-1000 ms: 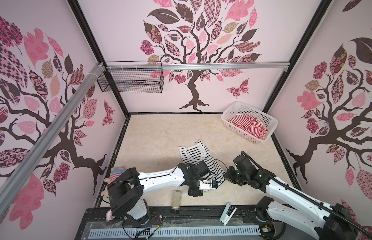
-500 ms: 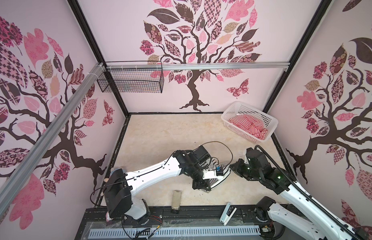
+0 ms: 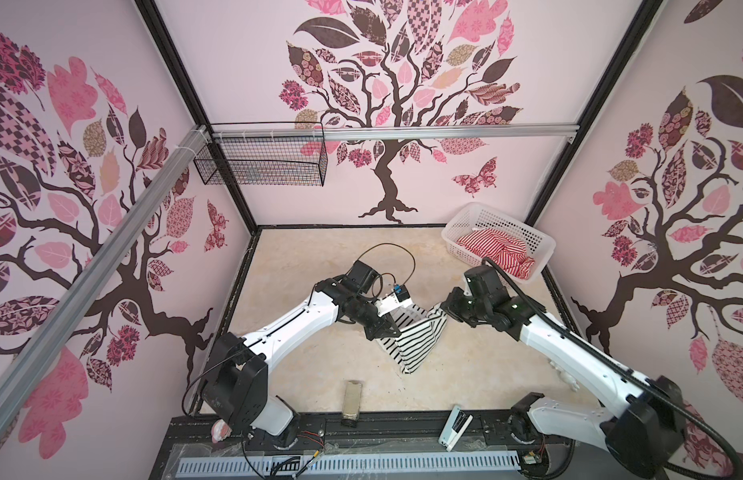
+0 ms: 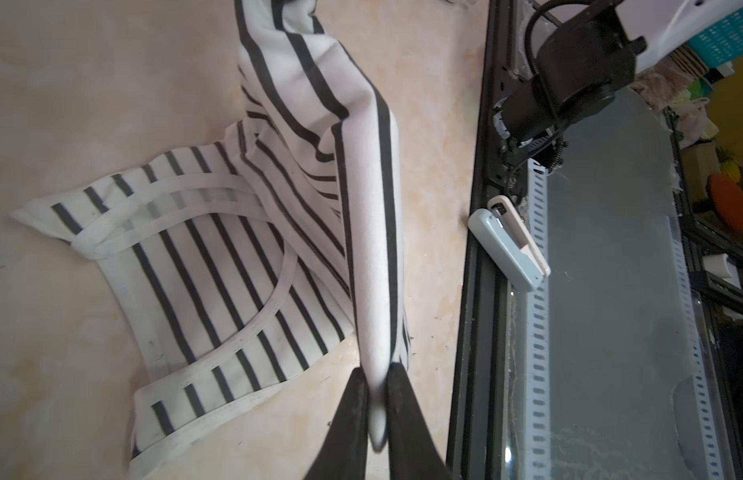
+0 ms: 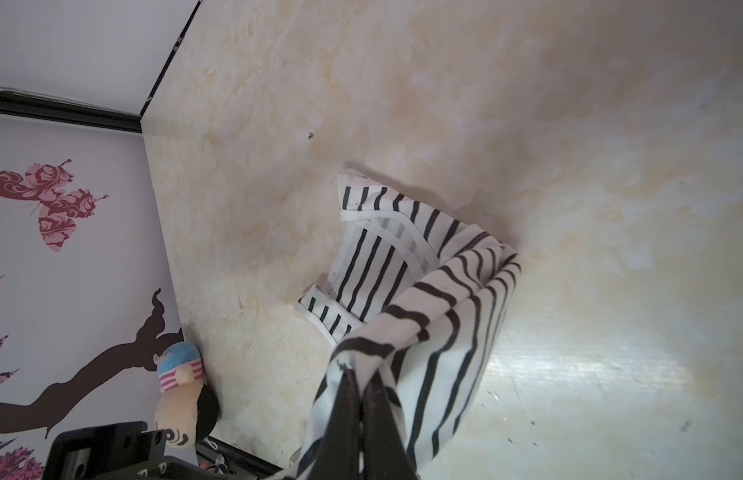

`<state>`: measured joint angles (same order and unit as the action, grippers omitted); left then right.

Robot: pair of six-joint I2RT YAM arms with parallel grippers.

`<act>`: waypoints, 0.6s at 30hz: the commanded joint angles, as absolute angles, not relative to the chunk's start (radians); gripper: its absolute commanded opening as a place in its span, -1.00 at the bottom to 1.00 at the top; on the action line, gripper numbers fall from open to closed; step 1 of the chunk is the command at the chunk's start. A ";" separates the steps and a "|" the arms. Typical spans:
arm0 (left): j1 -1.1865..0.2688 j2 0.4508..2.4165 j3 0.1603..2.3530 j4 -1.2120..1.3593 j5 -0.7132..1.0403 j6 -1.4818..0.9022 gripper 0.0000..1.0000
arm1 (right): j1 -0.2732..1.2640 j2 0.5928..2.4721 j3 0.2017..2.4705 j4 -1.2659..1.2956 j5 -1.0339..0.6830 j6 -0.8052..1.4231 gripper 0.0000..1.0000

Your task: Fold and stack the tank tops

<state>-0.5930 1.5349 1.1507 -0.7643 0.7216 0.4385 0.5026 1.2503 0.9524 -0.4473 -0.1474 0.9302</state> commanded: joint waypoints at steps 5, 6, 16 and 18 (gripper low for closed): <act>-0.468 1.639 1.152 -0.749 0.697 0.523 -0.74 | 0.488 1.562 1.180 -0.358 -0.212 0.837 -0.98; -0.456 1.649 1.147 -0.752 0.683 0.533 -0.74 | 0.489 1.601 1.208 -0.362 -0.222 0.827 -0.99; -0.397 1.716 1.079 -0.662 0.543 0.531 -0.75 | 0.489 1.883 1.392 -0.358 -0.298 0.796 -0.98; -0.385 1.725 1.072 -0.637 0.510 0.519 -0.74 | 0.489 1.928 1.425 -0.355 -0.307 0.796 -0.99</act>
<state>-0.4038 1.7119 1.0958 -0.6907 0.5625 0.5236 0.4942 1.8790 1.3647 -0.3542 -0.2832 0.8120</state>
